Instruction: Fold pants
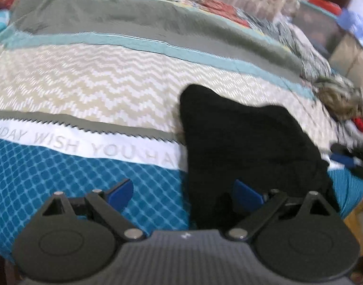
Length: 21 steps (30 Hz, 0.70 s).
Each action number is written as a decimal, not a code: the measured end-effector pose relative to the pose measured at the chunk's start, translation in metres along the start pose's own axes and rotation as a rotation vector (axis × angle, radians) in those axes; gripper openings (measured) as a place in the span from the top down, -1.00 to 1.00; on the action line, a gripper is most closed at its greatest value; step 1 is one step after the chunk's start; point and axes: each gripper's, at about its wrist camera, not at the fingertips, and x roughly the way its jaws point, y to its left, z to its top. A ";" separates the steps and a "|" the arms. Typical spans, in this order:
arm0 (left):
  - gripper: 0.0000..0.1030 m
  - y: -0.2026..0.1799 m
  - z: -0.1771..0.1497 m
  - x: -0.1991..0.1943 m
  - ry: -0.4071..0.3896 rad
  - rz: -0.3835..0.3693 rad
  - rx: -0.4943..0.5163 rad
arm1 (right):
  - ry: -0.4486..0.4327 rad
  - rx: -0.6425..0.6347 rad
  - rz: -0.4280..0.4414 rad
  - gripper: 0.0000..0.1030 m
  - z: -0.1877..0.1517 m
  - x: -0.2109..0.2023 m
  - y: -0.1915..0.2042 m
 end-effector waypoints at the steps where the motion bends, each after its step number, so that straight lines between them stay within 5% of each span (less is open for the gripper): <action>1: -0.85 0.007 0.004 0.000 0.002 -0.012 -0.025 | -0.016 0.012 0.001 0.13 0.000 0.000 -0.007; 3: -0.86 0.018 0.011 0.004 0.011 -0.028 -0.069 | -0.031 0.045 0.005 -0.27 0.001 0.002 -0.027; 5: -0.91 0.023 0.019 0.009 0.023 -0.061 -0.098 | -0.031 0.093 0.002 -0.45 -0.004 0.005 -0.046; 16: -0.95 -0.005 0.022 0.076 0.163 -0.199 -0.104 | 0.079 0.161 0.064 -0.70 -0.010 0.028 -0.075; 19: -0.26 -0.016 0.020 0.083 0.198 -0.255 -0.114 | 0.097 0.137 0.070 -0.74 -0.009 0.032 -0.073; 20: 0.01 -0.023 0.020 0.080 0.186 -0.230 -0.097 | 0.110 0.130 0.089 -0.55 -0.009 0.035 -0.067; 21: 0.16 -0.030 0.021 0.074 0.172 -0.216 -0.069 | 0.154 0.117 0.125 0.00 -0.011 0.040 -0.058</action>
